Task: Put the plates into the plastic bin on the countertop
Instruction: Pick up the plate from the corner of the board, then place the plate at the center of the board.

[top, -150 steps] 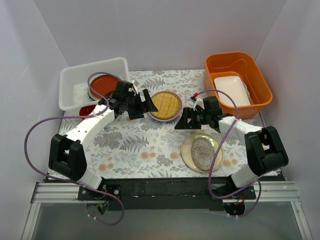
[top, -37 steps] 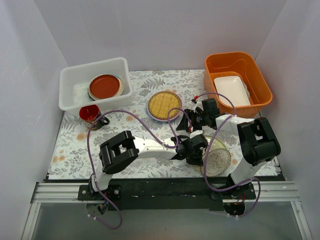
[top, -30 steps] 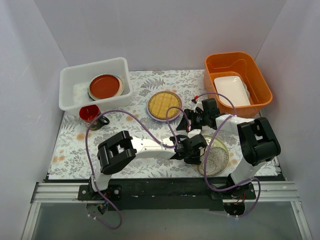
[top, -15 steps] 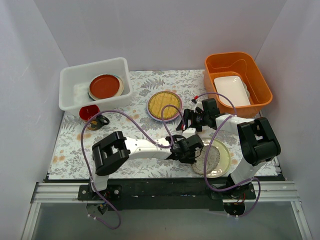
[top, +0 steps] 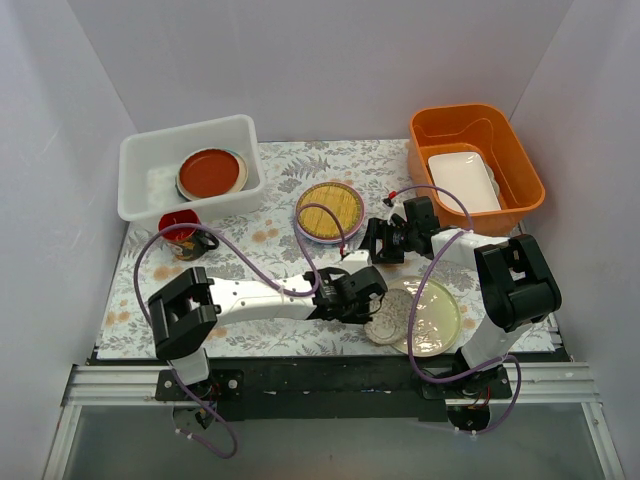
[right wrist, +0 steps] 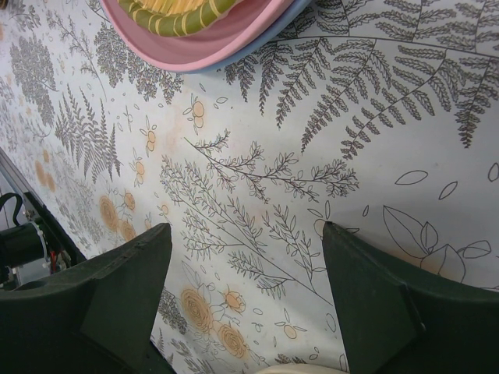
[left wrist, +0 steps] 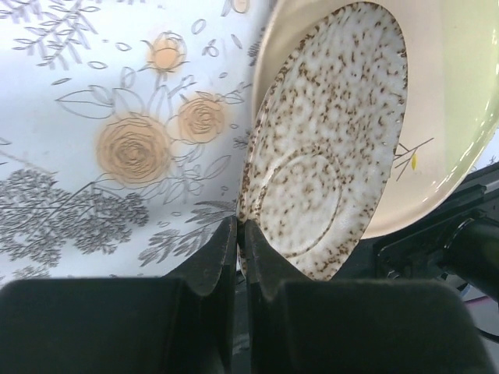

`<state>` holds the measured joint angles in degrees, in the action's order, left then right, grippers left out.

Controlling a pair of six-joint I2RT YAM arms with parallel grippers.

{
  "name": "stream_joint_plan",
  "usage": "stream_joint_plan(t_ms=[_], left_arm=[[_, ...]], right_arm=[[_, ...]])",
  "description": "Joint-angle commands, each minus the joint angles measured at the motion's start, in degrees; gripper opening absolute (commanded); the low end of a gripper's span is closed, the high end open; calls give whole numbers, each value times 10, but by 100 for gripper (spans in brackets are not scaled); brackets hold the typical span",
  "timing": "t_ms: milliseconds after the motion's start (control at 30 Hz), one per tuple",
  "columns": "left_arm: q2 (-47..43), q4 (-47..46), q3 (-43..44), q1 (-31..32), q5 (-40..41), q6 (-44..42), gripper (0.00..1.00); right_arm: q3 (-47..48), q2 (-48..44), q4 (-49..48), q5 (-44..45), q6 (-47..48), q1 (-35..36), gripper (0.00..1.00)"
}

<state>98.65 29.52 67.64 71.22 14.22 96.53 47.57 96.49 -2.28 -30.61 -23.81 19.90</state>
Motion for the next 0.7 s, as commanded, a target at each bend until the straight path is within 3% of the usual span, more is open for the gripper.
stream_joint_plan(t_ms=[0,667], left_arm=[[-66,8,-16,-14,34,11,0],[-246,21,-148,-101,40,31,0]], right_arm=[[-3,8,-5,4,3,2,86],[-24,-59,-28,16,-12,2,86]])
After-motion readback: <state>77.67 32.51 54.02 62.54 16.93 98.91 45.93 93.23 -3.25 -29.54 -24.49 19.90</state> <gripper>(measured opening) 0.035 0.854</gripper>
